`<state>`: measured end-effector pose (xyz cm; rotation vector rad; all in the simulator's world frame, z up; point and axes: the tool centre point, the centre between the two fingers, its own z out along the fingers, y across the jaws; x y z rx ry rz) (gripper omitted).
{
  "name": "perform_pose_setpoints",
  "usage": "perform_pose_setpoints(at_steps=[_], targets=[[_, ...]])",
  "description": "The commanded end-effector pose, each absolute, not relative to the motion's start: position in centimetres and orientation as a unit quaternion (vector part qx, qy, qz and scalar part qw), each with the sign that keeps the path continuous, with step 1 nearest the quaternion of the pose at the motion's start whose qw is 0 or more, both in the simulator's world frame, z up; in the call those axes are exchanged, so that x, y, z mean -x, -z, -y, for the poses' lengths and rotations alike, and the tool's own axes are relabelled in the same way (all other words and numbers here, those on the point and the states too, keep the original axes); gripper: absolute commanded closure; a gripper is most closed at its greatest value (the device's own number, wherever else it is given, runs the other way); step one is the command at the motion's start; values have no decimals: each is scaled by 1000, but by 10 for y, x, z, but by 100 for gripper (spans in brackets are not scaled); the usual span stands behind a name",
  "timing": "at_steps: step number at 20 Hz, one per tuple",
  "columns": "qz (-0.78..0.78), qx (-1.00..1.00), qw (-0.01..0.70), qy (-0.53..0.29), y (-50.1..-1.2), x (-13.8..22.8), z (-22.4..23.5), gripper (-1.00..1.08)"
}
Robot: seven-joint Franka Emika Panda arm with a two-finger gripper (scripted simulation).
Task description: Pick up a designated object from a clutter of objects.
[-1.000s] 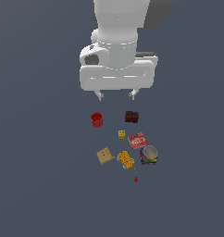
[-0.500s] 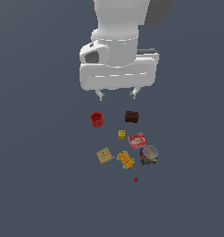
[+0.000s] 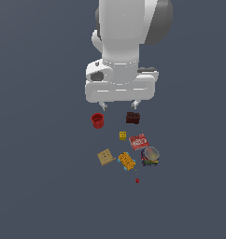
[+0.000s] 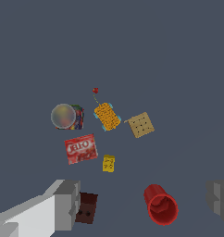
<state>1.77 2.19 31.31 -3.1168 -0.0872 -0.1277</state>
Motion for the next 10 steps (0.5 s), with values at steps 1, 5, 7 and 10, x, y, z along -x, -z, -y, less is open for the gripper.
perform_pose_setpoints(at_steps=[1,5,7,10], targets=[[24,999,9,37,-293,-17,-24,-92],[15,999,7,31,-253,-14,-29,-92],[10,1000,6,27,-230,-10,-33,-92],[3,1000,4,21,-194,-2,-37,-92]])
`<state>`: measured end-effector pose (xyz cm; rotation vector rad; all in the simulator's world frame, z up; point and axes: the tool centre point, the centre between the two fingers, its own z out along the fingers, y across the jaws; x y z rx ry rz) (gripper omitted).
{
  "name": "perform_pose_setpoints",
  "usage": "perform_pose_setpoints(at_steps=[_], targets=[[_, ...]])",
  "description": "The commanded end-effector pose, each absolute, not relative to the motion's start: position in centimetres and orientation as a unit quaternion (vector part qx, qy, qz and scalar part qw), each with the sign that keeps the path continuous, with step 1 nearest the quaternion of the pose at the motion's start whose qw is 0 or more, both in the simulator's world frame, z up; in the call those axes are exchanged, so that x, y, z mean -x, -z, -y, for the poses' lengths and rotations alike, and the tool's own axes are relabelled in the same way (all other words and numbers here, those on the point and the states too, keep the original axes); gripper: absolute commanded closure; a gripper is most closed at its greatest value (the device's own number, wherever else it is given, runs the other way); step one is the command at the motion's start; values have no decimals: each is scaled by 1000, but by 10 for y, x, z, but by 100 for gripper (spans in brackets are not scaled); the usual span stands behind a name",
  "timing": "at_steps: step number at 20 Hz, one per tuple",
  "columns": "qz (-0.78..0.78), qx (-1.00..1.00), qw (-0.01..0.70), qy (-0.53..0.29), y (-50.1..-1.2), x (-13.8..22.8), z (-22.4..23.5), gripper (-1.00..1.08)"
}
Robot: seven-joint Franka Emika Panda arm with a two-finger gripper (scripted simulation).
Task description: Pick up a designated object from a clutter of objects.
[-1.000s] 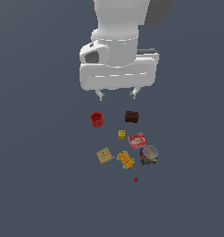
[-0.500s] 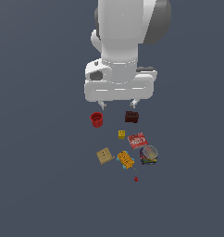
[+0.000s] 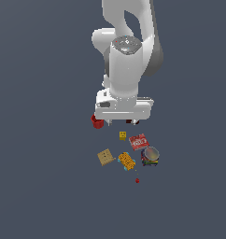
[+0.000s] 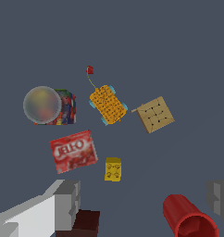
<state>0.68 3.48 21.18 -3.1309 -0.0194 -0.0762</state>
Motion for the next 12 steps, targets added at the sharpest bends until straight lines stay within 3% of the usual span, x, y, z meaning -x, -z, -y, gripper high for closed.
perform_pose_setpoints(at_steps=[1,12], targets=[[0,1000,3,20,-182,1,-39,-92],[-18,1000,0,4,-93,39,-51,-92]])
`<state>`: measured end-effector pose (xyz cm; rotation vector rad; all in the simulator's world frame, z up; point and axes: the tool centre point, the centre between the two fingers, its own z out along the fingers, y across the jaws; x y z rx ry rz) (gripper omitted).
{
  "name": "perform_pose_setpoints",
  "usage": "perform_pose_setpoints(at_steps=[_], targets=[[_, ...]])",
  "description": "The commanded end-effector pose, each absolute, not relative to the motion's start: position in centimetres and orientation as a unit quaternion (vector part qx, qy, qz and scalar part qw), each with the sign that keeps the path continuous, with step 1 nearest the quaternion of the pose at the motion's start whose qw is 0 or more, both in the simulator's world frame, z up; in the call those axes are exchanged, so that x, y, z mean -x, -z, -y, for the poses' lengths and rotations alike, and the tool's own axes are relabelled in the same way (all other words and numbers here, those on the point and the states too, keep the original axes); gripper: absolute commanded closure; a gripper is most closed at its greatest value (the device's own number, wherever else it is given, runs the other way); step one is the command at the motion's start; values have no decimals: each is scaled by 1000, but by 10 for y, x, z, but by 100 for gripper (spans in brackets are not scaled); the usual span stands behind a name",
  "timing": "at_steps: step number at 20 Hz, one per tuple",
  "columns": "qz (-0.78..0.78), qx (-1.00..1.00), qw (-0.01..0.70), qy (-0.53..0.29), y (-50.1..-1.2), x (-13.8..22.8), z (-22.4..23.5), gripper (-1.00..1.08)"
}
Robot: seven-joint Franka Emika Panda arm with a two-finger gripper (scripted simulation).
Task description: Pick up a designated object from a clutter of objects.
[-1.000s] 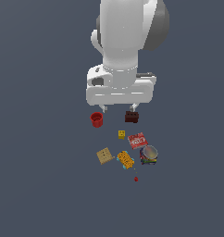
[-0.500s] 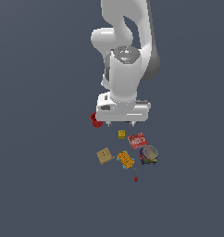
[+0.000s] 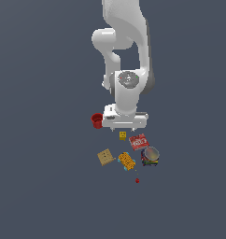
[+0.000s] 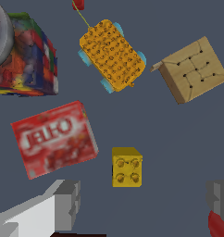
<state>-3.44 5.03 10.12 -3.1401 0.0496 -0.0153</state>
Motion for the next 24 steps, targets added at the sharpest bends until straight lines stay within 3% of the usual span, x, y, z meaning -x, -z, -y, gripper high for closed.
perform_pose_setpoints(at_steps=[1,24], targets=[[-19,1000,0,3,-88,41,-52,-92],[-22,1000,0,0,-31,52,-54,-92]])
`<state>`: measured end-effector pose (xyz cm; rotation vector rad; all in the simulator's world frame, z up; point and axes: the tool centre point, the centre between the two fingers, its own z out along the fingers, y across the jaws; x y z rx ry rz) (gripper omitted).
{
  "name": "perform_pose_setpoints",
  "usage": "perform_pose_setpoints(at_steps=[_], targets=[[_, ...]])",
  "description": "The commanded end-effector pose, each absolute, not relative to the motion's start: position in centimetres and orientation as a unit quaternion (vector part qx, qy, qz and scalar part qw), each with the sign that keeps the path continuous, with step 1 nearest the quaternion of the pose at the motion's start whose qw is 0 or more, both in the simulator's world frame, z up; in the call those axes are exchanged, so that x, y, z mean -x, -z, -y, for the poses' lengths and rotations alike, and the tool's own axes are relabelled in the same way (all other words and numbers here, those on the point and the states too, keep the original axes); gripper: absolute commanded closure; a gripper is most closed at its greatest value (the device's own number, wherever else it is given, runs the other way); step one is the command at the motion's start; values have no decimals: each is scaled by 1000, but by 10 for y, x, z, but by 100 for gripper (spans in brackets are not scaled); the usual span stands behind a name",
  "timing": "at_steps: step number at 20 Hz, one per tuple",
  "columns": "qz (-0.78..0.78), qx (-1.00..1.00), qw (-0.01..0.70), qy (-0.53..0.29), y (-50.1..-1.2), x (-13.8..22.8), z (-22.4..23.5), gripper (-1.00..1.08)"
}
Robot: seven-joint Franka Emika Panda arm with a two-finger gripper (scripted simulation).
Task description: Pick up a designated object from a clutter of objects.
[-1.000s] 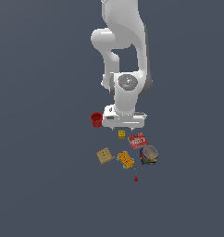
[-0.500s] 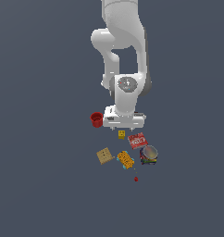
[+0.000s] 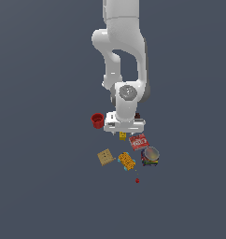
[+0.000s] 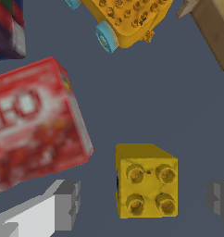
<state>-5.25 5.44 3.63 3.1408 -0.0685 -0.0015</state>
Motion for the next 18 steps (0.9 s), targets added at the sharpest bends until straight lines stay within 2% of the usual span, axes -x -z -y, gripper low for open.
perform_pose_setpoints(at_steps=[1,6,7,18], targets=[[22,-1000,0,0,-28,52,-54,-92],[22,-1000,0,0,-22,52,-55,-92],[22,-1000,0,0,-22,52,-55,108],[22,-1000,0,0,-22,52,-55,108]])
